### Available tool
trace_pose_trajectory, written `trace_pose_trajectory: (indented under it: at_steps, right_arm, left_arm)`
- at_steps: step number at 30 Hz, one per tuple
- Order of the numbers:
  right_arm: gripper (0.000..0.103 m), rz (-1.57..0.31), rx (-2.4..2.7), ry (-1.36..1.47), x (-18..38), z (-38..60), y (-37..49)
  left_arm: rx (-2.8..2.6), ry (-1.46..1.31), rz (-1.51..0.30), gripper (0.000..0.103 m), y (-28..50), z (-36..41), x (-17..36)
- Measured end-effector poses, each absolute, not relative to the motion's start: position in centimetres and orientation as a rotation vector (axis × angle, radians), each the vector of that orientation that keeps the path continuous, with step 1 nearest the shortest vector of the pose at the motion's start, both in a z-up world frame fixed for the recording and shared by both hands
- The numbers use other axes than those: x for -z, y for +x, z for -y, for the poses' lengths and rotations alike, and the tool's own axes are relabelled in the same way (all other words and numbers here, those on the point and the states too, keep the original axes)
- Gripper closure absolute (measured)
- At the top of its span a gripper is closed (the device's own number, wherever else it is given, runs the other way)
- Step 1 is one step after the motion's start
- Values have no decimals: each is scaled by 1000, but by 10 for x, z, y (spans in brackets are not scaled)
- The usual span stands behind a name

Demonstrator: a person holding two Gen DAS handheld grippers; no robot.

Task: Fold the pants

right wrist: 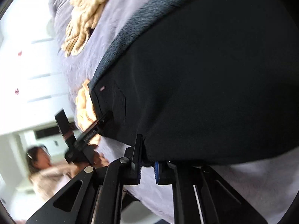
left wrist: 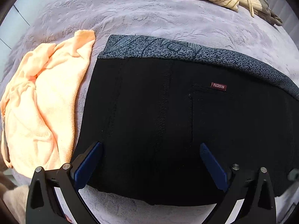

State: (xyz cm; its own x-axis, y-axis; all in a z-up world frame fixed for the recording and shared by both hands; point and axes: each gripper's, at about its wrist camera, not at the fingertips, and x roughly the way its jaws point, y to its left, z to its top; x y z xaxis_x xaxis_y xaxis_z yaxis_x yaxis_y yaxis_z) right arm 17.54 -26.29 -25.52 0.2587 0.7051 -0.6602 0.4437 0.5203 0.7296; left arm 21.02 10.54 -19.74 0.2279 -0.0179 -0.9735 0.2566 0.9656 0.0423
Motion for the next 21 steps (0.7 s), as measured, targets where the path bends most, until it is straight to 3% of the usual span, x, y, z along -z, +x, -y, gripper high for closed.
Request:
trace_pose_trajectory:
  at_steps: [2, 4, 10, 13, 15, 21]
  right_arm:
    - [94, -1465, -187, 973, 269, 254, 163]
    - [94, -1465, -177, 1043, 278, 257, 152]
    - [87, -1521, -204, 936, 240, 271, 144]
    - [73, -1446, -240, 772, 200, 269, 195]
    - [52, -1389, -311, 713, 182, 253, 243]
    - [52, -1379, -506, 427, 184, 139, 406]
  left_arm:
    - [194, 230, -1330, 0, 209, -107, 201]
    - [181, 251, -1334, 0, 206, -105, 196]
    - [187, 185, -1264, 0, 204, -112, 161]
    - [185, 145, -1230, 0, 219, -112, 160]
    - [155, 132, -1238, 0, 228, -116, 173]
    - [129, 34, -1250, 0, 204, -153, 206]
